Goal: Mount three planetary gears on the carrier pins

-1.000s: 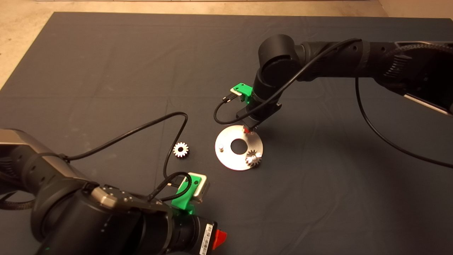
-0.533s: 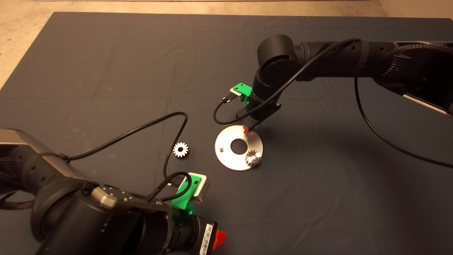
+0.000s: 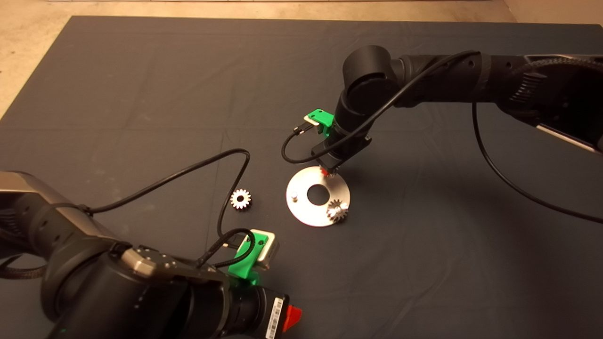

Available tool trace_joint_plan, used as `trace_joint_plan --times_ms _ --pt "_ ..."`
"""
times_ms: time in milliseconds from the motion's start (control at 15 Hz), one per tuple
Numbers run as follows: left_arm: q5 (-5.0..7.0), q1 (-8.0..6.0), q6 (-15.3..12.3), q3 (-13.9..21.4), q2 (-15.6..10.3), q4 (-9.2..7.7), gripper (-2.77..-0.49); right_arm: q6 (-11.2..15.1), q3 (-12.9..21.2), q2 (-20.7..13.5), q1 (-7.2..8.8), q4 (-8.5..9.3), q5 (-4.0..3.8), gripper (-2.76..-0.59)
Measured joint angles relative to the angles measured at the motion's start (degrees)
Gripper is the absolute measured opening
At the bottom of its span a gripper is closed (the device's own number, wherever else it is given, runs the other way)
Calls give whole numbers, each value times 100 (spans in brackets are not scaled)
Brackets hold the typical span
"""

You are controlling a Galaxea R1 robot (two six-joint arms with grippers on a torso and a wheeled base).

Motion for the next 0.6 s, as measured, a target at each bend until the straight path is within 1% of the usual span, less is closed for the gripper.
trace_joint_plan --times_ms 333,600 --pt "0 0 0 0 0 0 -118 0 -17 80 -14 0 -11 -247" --pt "-2 0 0 0 -1 0 -118 2 -17 79 -14 0 -8 -247"
